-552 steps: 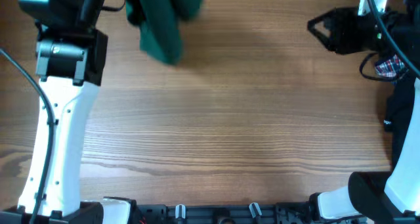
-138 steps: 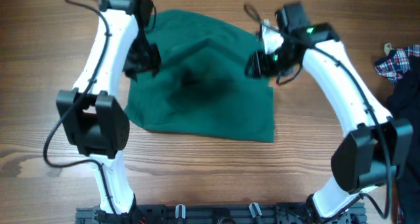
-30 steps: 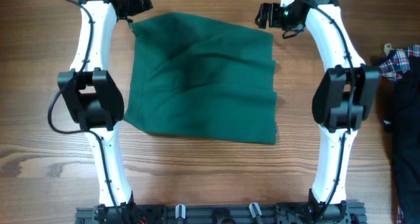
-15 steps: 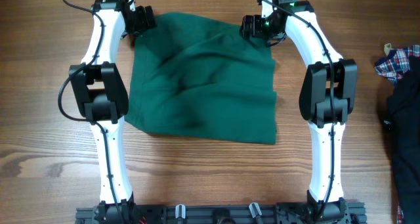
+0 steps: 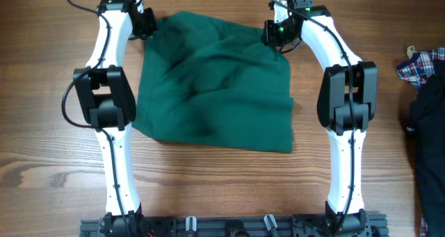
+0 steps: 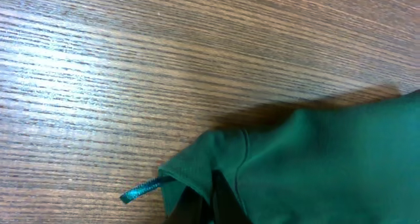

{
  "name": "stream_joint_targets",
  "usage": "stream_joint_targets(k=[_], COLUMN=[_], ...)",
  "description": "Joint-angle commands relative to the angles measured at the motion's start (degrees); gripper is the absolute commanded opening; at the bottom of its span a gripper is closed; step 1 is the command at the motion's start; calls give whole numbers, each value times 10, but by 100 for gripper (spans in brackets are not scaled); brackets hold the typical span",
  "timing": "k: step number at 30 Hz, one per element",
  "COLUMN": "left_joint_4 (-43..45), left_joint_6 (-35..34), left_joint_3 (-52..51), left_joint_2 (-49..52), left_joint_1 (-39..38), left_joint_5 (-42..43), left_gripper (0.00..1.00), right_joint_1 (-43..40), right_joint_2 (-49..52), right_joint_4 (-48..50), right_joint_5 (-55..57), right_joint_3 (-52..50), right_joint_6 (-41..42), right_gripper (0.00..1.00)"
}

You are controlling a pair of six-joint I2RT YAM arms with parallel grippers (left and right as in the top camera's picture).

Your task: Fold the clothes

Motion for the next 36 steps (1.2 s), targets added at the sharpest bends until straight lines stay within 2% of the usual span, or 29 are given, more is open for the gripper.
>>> stream_joint_targets(k=[1, 8, 15, 20, 27, 33, 36], left_joint_4=[0, -25, -113, -196, -304, -409, -444], left_joint_6=[23, 24, 24, 24, 24, 22, 22], left_joint_3=[16, 16, 16, 16, 16, 16, 13], left_joint_2=[-34, -91, -137, -172, -184, -184, -184], left_joint_1=[-1, -1, -1, -1, -1, -1, -1], left_joint_5=[15, 15, 20, 74, 75, 75, 72], left_gripper=[4, 4, 4, 4, 4, 4, 4], right_joint_1=[1, -1, -1, -2, -2, 0, 5], right_joint_2=[-9, -72, -129, -177, -186, -186, -186], right_joint_4=[-17, -47, -82, -152, -296, -399, -421], right_joint_5=[5, 43, 68, 80, 79, 72, 71], right_joint_3=[32, 32, 32, 32, 32, 30, 24], right_joint_6=[-50, -108, -139, -139, -136, -73, -50], right_gripper=[4, 4, 4, 4, 5, 4, 4])
